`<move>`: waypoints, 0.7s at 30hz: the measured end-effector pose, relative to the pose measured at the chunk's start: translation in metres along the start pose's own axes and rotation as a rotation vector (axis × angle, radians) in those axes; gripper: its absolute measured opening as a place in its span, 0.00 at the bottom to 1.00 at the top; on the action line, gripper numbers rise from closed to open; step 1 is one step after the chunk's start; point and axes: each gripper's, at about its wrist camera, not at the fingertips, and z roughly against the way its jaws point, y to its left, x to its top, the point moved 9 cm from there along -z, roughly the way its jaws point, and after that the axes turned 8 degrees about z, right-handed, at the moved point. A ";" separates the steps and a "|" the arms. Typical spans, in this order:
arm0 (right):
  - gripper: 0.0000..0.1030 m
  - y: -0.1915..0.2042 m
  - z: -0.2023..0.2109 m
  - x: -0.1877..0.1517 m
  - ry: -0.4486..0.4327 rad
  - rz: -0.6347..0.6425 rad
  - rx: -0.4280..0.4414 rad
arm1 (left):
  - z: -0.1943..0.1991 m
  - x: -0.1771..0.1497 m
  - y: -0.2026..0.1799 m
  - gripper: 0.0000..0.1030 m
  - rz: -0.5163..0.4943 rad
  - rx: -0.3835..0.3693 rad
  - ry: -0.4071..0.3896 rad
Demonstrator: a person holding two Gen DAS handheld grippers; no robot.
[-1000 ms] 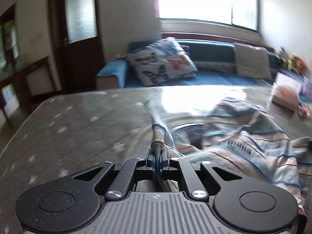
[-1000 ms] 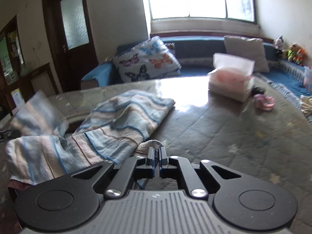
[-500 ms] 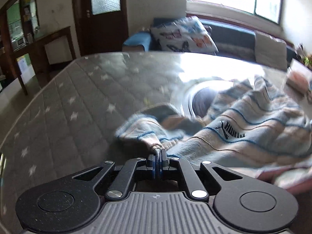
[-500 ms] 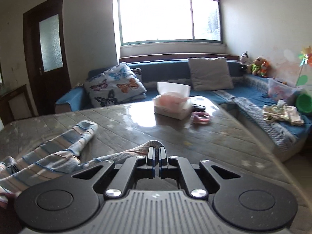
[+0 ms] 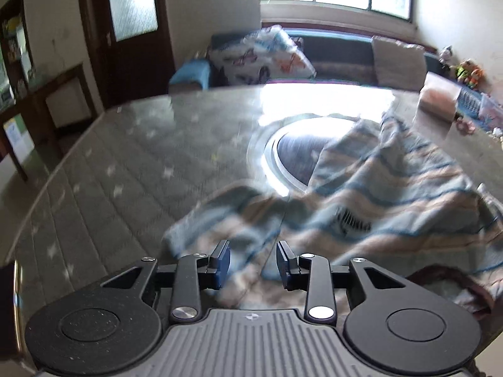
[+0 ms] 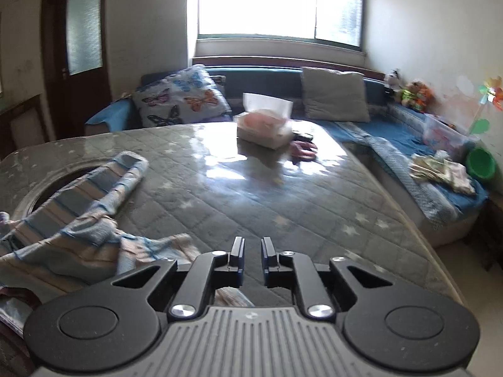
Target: Fold clothes
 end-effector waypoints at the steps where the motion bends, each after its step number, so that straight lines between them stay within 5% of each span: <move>1: 0.14 0.003 -0.003 0.002 -0.001 0.004 0.011 | -0.003 0.006 -0.003 0.34 -0.005 -0.006 -0.012; 3: 0.22 0.016 -0.013 0.011 -0.003 0.025 0.049 | -0.012 0.019 -0.012 0.34 -0.014 -0.014 -0.029; 14: 0.26 0.085 -0.095 0.062 0.038 0.098 0.240 | -0.114 0.084 -0.092 0.33 -0.133 -0.110 -0.038; 21: 0.29 0.099 -0.153 0.077 0.096 0.088 0.281 | -0.179 0.092 -0.137 0.34 -0.223 -0.189 0.025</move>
